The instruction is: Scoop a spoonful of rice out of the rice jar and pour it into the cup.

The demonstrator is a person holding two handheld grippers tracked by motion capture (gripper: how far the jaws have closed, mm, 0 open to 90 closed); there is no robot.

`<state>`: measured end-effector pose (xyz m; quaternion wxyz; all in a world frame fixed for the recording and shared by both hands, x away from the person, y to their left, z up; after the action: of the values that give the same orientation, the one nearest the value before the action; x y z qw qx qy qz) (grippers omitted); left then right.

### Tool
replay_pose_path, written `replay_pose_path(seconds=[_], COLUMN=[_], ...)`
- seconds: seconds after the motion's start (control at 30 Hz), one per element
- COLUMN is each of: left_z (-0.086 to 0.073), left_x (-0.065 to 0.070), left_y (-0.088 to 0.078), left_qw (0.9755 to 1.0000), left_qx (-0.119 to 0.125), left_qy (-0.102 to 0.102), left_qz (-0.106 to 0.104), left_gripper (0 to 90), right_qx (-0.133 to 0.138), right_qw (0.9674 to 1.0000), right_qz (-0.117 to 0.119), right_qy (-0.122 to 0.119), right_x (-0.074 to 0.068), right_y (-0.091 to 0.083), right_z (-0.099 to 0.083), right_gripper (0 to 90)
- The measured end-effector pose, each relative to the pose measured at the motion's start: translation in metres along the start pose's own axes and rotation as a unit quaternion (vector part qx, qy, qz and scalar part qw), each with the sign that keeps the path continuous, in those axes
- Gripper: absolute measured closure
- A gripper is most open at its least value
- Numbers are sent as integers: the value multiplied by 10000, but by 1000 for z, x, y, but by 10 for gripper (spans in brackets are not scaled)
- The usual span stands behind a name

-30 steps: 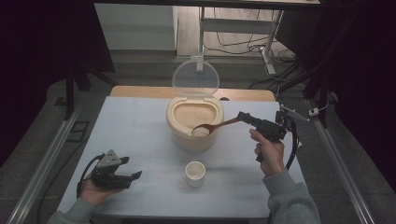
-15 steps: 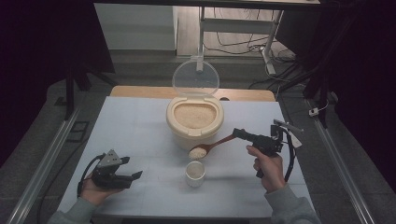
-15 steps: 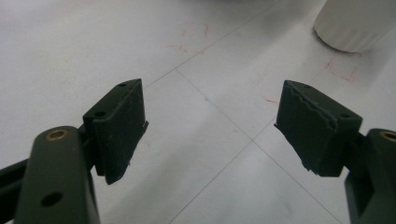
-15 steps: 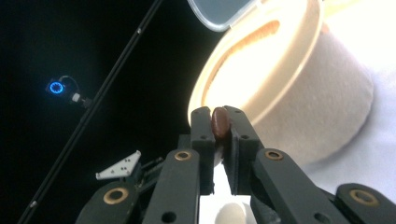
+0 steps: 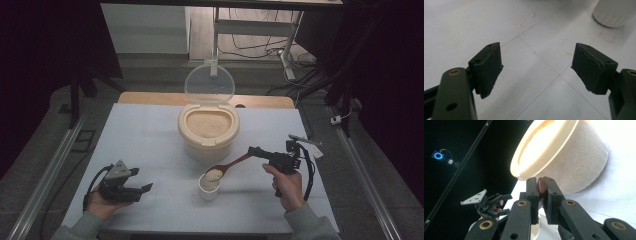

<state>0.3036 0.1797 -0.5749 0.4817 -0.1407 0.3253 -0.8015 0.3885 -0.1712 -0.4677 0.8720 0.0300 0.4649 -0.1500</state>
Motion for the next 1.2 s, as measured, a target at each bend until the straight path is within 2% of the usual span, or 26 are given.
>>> replay_pose_path(seconds=[0.37, 0.6, 0.87, 1.0, 1.2], left_z=[0, 0, 0, 0, 0], left_x=[0, 0, 0, 0, 0], left_y=[0, 0, 0, 0, 0], left_qw=[10000, 10000, 10000, 10000, 10000], left_qx=[-3, -3, -3, 0, -3], left_qy=[4, 3, 4, -4, 5], left_qz=[0, 1, 3, 5, 4], left_gripper=[238, 238, 238, 238, 238], right_qx=[-228, -313, -328, -350, -395], right_qw=[9987, 9968, 9951, 9929, 9869], right_qz=[-240, -333, -355, -351, -316], right_qy=[-377, -657, -864, -1078, -1534], right_x=[-4, -10, -15, -19, -28], right_y=[7, 9, 9, 9, 10], right_z=[0, 2, 3, 3, 3], right_gripper=[826, 826, 826, 826, 826])
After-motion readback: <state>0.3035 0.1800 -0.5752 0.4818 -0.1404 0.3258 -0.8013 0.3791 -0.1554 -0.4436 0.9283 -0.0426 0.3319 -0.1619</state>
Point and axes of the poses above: each handheld gripper's, and its own axes: y roughly forward along the jaws, z roughly out of its top, x roughly to its right, the point moved 10 cm from there along y, roughly forward along the jaws, and after that the axes turned 14 degrees about z, right-handed, at the moved point
